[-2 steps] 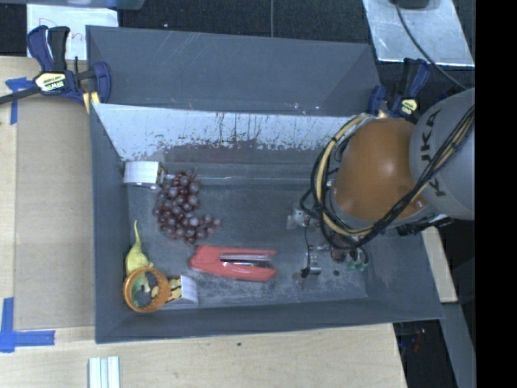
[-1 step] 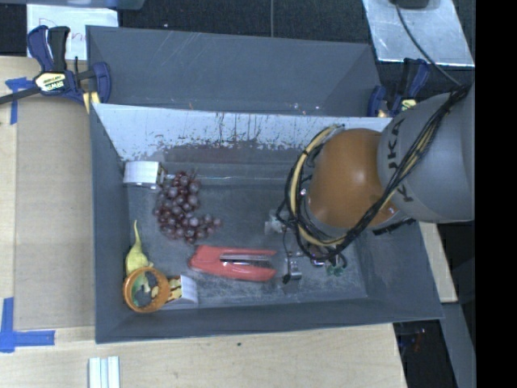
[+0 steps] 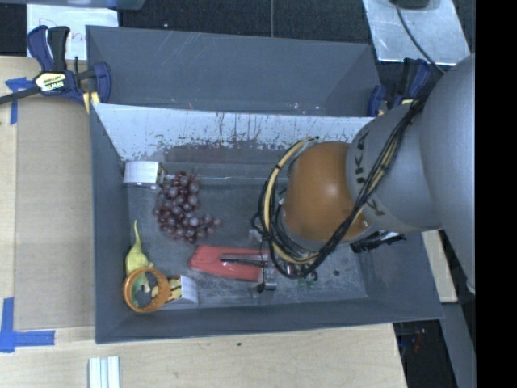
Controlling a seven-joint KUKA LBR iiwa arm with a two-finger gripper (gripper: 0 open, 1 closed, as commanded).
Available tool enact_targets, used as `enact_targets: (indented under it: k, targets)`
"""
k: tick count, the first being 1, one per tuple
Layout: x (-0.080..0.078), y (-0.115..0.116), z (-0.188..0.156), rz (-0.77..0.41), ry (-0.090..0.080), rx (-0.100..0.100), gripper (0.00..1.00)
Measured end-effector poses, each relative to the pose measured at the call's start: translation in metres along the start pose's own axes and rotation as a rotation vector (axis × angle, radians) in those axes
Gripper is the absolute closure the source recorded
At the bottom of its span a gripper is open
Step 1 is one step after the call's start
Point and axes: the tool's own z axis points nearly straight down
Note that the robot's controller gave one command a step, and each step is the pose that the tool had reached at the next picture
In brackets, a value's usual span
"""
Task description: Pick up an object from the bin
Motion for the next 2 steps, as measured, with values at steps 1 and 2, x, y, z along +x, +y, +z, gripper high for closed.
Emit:
enact_targets:
  k: [1,2]
  targets:
    - [-0.005,0.023,0.003,-0.054,-0.006,0.000,0.00]
    - [-0.007,0.018,-0.054,-0.004,0.002,0.000,0.00]
